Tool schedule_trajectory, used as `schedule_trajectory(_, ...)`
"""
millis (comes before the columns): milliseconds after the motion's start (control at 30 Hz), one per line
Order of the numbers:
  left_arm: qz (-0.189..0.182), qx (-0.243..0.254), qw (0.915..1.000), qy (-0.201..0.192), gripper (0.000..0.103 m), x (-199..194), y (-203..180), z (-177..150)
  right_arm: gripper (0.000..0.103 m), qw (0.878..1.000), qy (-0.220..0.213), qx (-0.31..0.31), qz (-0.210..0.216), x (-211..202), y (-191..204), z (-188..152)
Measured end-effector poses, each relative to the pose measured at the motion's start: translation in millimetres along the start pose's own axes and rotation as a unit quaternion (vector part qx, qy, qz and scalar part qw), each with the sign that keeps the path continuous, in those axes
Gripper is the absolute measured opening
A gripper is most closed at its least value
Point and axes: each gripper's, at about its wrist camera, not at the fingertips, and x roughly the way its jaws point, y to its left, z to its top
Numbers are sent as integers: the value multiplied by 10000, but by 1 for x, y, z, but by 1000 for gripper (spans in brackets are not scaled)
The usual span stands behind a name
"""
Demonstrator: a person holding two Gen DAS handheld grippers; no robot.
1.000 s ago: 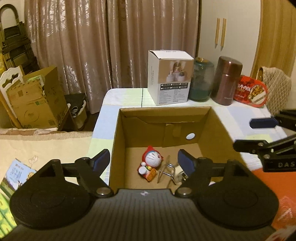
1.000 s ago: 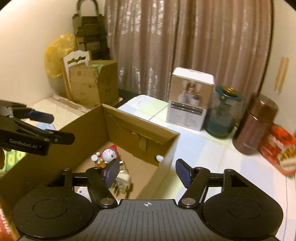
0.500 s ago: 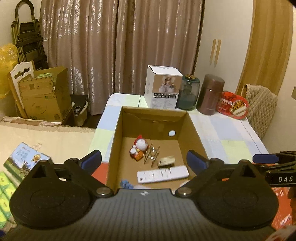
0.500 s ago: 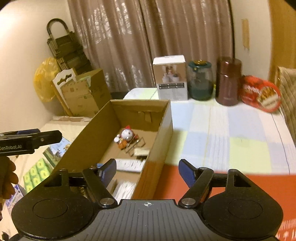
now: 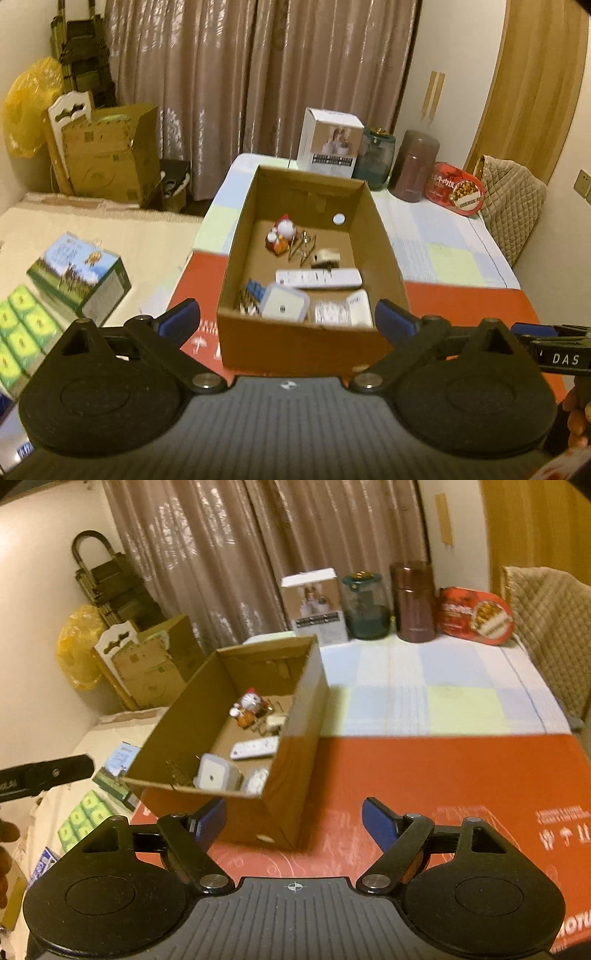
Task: Organize rigid objects
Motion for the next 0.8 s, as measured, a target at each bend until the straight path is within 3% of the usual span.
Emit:
schedule_trajectory(233,134,-57,9999,69,99,-16,-5,-21,78,9998,48,61,-201,-23,2,-23)
schedule_trajectory(800,182,111,9994,264,99,-27,-28,-56,78,9994,59,-21,-345,-45,13,-43)
